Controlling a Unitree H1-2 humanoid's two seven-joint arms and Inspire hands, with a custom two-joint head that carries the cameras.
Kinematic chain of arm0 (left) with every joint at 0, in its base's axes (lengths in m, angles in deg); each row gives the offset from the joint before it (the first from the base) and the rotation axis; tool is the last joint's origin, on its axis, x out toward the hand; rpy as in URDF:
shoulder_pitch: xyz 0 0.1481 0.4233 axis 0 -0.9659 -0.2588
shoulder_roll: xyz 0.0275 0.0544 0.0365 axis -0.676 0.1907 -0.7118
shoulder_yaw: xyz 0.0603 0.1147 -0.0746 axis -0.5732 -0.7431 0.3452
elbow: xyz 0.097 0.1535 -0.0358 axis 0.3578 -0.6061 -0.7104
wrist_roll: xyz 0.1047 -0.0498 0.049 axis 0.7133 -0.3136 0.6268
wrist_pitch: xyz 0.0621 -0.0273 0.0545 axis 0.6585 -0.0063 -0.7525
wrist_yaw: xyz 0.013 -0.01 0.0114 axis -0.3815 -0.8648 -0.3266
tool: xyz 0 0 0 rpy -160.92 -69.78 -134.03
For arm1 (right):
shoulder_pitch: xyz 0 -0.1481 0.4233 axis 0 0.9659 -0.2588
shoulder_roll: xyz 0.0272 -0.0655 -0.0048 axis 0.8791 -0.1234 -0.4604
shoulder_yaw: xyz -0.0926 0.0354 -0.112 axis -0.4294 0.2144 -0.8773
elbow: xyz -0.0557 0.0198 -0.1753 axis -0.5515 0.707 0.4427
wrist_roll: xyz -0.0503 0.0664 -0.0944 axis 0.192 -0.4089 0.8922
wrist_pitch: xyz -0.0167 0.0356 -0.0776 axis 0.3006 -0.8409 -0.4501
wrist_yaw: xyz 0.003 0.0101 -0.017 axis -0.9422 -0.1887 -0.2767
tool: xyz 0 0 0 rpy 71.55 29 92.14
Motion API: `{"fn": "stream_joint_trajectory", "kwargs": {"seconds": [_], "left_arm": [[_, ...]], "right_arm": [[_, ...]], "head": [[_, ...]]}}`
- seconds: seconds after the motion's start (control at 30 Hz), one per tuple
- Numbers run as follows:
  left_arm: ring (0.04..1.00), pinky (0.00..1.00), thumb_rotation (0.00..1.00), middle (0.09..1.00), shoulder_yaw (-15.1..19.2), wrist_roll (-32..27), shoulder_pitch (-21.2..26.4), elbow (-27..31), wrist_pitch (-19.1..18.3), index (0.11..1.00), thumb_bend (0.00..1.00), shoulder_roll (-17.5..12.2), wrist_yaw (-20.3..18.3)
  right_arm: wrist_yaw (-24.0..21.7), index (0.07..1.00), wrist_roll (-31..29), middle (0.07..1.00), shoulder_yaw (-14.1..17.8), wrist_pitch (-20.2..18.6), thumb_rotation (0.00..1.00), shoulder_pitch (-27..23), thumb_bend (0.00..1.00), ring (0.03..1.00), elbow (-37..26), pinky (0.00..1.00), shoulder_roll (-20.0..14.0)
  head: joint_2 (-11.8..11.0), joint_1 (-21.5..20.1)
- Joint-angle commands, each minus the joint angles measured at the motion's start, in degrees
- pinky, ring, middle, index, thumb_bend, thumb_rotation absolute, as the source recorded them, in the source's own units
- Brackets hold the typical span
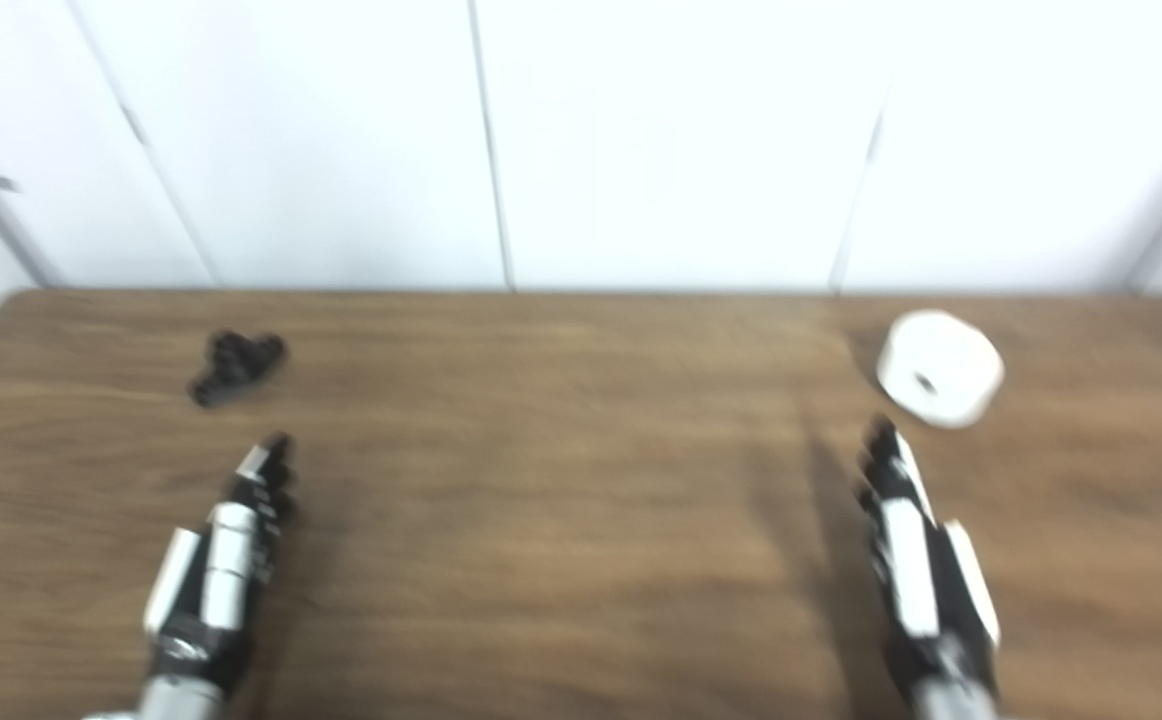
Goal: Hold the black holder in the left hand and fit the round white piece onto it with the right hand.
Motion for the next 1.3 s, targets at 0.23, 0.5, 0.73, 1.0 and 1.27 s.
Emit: {"fn": "stream_joint_trajectory", "kwargs": {"seconds": [0.23, 0.5, 0.73, 1.0, 1.27], "left_arm": [[1.0, 1.0, 1.0, 1.0, -1.9, 3.5, -1.1, -2.4, 4.8, 0.958, 0.48, 1.3, 1.8], [1.0, 1.0, 0.96, 1.0, -3.0, 4.4, -1.0, -3.4, 5.6, 0.963, 0.49, 1.4, 2.8], [1.0, 1.0, 0.82, 1.0, -3.3, 7.3, -1.3, -3.1, 4.9, 0.974, 0.55, 1.3, 4.0], [1.0, 1.0, 0.46, 1.0, -2.4, 16.0, -0.8, 1.9, 0.4, 0.941, 0.72, 0.7, 6.9], [1.0, 1.0, 0.35, 1.0, 0.1, 27.7, 5.8, 5.9, -6.8, 0.916, 0.83, -5.4, 5.8]], "right_arm": [[-1.8, 1.0, -2.3, 1.0, 0.5, 5.8, 1.0, 0.4, 0.58, 1.0, 2.0, 1.0, -1.9], [-1.1, 0.993, -1.0, 0.975, 0.7, 8.9, 1.0, 0.0, 0.55, 0.981, 4.7, 1.0, -1.7], [-1.3, 0.977, -0.3, 0.961, 0.4, 8.2, 1.0, 0.4, 0.58, 0.964, 4.2, 1.0, -2.0], [-0.9, 0.966, 0.5, 0.953, -0.1, 7.5, 1.0, 0.1, 0.65, 0.96, 3.3, 1.0, -1.5], [-0.3, 0.966, 1.1, 0.965, -0.3, 7.9, 1.0, -0.5, 0.69, 0.975, 3.7, 1.0, -1.4]], "head": [[-3.7, 4.6], [-4.3, 5.5], [-3.1, 5.0], [-2.5, 4.1], [-2.1, 3.0]]}}
